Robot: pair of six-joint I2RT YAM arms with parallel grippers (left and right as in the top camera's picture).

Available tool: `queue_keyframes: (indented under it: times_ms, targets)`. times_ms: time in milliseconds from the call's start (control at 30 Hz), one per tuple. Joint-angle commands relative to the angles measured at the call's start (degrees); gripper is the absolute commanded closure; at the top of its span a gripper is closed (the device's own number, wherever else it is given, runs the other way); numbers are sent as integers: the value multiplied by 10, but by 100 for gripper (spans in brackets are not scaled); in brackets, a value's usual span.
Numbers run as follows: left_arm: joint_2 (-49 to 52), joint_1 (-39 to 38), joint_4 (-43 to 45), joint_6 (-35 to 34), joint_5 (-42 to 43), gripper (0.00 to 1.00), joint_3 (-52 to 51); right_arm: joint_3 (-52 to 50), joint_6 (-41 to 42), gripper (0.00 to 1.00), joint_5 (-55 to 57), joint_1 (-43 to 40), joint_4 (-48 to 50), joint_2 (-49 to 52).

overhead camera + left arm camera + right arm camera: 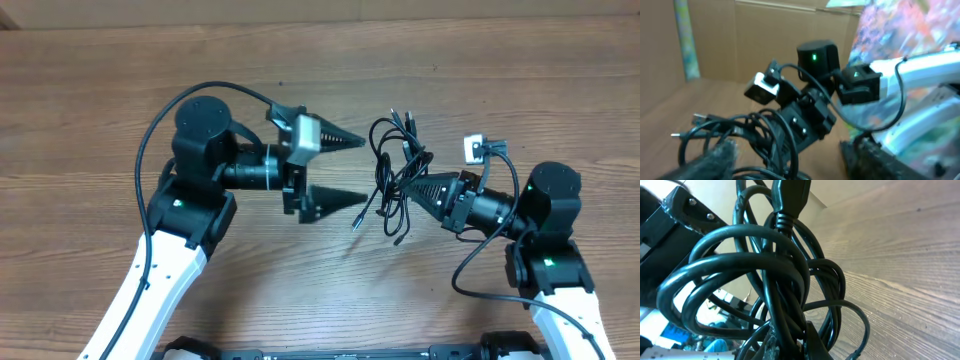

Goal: Untangle cables
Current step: 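Move the left gripper back toward the cables held by the right gripper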

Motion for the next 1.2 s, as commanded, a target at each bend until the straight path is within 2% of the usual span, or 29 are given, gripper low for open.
queue_keyframes:
  times_ms: [0,167,333,467,867,1167]
  targets:
    - [-7,-28,-31,75,-80,0,11,1,17,96,6,2,5,11]
    - [-7,-84,-123,150,-231,0,11,1,14,96,8,2,7,18]
    - [-7,-139,-147,152,-369,0,11,1,10,96,10,2,7,18]
    - [-7,-169,-149,152,-418,0,11,1,10,96,10,2,7,18]
    - [18,-182,-144,149,-438,0,11,1,10,96,3,3,7,18]
    - [48,-183,-95,134,-416,1,11,1,-5,96,-7,3,8,18]
